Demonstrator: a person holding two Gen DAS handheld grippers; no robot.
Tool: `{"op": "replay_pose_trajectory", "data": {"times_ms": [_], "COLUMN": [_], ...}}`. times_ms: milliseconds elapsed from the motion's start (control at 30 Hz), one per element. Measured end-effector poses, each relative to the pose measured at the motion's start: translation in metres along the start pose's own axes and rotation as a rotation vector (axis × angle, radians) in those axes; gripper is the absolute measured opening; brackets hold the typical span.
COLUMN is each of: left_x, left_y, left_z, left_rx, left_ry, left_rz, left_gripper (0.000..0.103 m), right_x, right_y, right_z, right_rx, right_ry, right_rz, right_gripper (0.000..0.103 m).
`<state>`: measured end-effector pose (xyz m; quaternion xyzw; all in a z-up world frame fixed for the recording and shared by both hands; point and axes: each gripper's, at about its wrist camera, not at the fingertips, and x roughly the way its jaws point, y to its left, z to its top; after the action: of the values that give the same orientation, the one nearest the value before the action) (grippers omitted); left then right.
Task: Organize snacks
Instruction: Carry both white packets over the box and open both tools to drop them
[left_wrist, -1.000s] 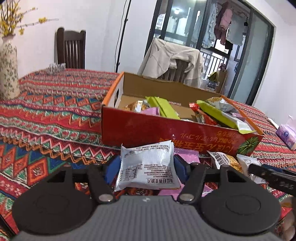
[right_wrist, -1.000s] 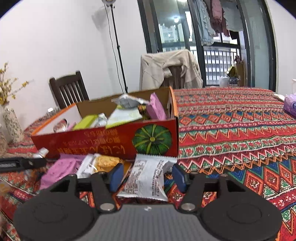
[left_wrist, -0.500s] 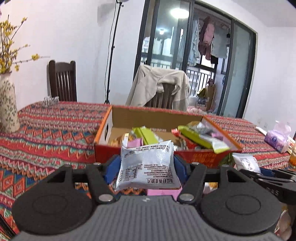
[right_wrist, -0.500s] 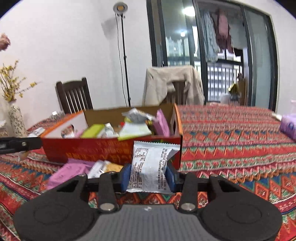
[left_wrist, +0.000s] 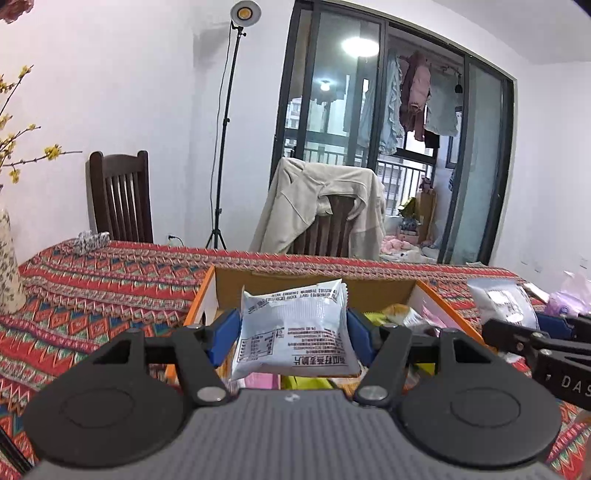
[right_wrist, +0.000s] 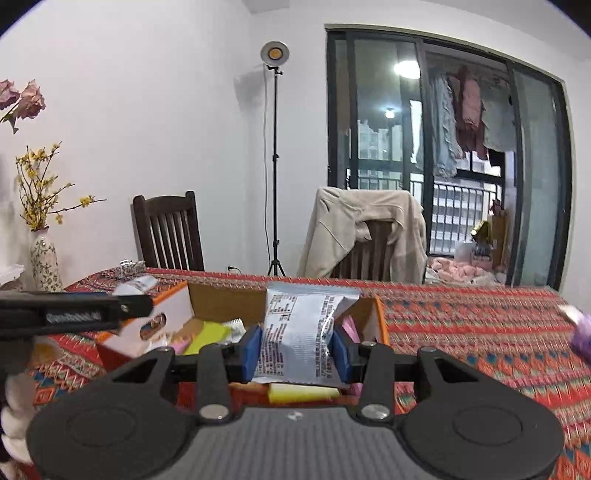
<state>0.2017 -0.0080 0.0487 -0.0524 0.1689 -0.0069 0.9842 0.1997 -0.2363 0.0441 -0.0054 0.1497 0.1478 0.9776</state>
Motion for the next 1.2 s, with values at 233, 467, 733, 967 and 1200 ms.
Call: {"op": "replay_pose_trajectory", "data": {"times_ms": [233, 467, 733, 967, 1200], "left_x": [0.037, 0.060, 0.060, 0.060, 0.049], "left_y": [0.002, 0.008, 0.010, 0.011, 0.016], "left_z": [0.013, 0.001, -0.007, -0.011, -0.012], "left_rx": [-0.038, -0.004, 0.010, 0.009, -0.026], "left_ry": [-0.031, -0.014, -0.019, -0.017, -0.077], "left_rz": [0.049, 0.085, 0.081, 0.093, 0.091], "left_gripper": [0.064, 0.064, 0.064, 0.067, 0.103], "right_x": [0.046, 0.078, 0.077, 0.078, 0.073], "right_y": [0.015, 0.013, 0.011, 0.012, 0.006], "right_z": [0.021, 0.005, -0.003, -0.004, -0.005], "right_rx": [0.021, 0.040, 0.029, 0.025, 0.044], "right_ry": [-0.016, 0.000, 0.006, 0.009, -0.009], "right_rz": [0.023, 0.010, 0.009, 0.008, 0.000], "right_gripper": [0.040, 0.040, 0.040, 0.040, 0.089]}}
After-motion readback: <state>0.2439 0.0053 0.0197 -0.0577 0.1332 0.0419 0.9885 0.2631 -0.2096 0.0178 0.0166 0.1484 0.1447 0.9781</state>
